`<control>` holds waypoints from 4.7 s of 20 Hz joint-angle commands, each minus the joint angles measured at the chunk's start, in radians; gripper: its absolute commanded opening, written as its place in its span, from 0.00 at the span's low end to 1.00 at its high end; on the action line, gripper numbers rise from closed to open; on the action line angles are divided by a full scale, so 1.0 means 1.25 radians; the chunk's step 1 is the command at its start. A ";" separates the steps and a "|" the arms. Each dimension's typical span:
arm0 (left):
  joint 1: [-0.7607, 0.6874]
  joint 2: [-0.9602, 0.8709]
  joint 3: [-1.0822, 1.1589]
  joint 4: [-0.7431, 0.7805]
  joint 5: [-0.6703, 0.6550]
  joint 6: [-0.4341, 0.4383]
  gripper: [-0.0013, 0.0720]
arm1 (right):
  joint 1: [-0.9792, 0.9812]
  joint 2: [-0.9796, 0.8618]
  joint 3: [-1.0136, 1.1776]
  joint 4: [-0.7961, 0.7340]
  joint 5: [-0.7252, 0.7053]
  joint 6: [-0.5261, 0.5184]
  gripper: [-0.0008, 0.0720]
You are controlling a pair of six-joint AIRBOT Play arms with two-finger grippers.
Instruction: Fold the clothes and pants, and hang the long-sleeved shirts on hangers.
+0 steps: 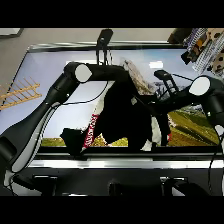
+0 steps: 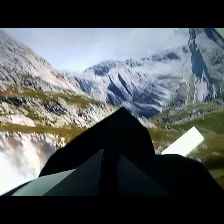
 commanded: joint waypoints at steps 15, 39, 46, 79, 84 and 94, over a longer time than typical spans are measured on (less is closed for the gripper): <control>0.211 0.131 0.006 0.030 -0.328 0.032 0.95 | 0.018 0.005 0.148 0.038 0.050 -0.031 0.07; 0.266 -0.024 -0.195 -0.291 -0.286 0.949 0.94 | 0.018 -0.044 0.148 0.048 0.037 -0.137 0.07; 0.244 -0.045 -0.195 -0.339 -0.255 0.956 0.92 | 0.018 -0.044 0.148 0.055 0.039 -0.132 0.07; 0.191 -0.066 -0.117 -0.357 -0.278 0.955 0.05 | 0.018 -0.044 0.148 0.054 0.048 -0.132 0.07; 0.213 -0.029 -0.117 -0.356 -0.278 0.943 0.05 | 0.018 -0.022 0.151 -0.007 0.064 -0.103 0.61; 0.224 0.102 -0.117 -0.334 -0.278 0.909 0.05 | -0.173 0.240 0.192 -0.193 0.109 0.028 0.71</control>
